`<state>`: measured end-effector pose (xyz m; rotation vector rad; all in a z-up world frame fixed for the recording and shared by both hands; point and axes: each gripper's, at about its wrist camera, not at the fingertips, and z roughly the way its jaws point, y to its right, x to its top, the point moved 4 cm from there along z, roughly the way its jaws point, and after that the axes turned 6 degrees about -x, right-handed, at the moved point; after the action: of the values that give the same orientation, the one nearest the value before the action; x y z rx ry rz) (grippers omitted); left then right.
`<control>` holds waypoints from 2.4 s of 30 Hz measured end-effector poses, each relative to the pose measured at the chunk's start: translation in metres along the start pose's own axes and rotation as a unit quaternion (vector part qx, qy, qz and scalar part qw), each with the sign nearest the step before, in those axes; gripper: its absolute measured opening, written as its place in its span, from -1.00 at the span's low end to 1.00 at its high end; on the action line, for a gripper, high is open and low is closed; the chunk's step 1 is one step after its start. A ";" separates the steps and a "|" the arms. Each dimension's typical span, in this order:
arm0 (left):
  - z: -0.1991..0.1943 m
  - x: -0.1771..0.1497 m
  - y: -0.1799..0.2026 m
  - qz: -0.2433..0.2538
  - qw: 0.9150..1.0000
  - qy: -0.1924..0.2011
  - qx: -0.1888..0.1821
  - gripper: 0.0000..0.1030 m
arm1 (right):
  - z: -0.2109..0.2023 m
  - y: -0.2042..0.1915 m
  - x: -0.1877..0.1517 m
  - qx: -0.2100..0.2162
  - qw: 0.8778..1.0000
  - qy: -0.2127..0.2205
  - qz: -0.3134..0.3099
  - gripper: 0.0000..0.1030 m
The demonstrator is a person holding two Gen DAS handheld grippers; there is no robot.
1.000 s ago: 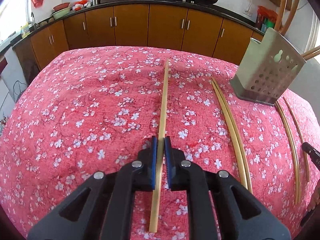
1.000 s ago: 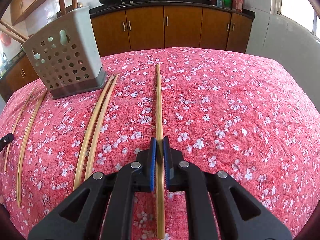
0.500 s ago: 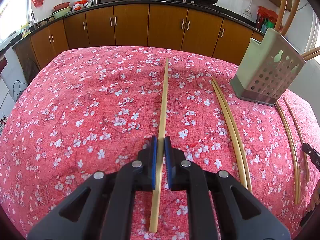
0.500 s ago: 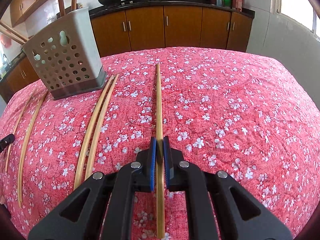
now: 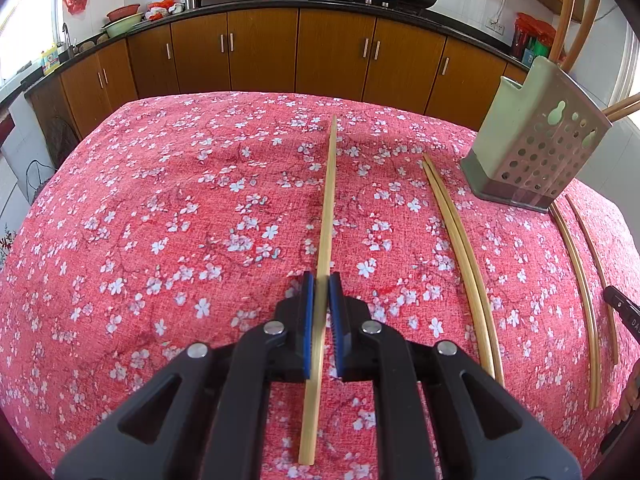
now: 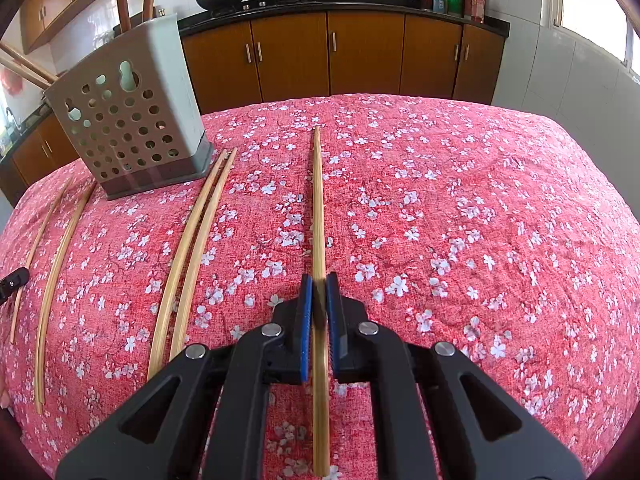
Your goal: Organize utensils
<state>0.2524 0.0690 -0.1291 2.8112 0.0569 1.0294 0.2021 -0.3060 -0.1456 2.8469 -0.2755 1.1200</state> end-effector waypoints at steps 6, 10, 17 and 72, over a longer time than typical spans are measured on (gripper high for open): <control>0.000 0.000 0.000 0.000 1.000 0.000 0.000 -0.77 | 0.000 0.000 0.000 0.000 1.000 0.000 0.000 -0.84; 0.000 0.000 0.000 0.000 1.000 0.000 0.000 -0.77 | 0.000 0.000 0.000 0.000 1.000 0.000 0.000 -0.84; 0.000 0.000 0.000 0.000 1.000 0.000 0.000 -0.77 | 0.000 0.000 0.000 -0.001 1.000 0.000 0.000 -0.84; -0.042 -0.013 0.015 0.052 0.998 0.022 0.011 -0.84 | -0.043 0.006 0.001 0.006 0.999 0.038 -0.002 -0.85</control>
<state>0.2151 0.0582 -0.1041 2.8380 -0.0756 1.1194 0.1724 -0.3067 -0.1134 2.8064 -0.2579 1.2298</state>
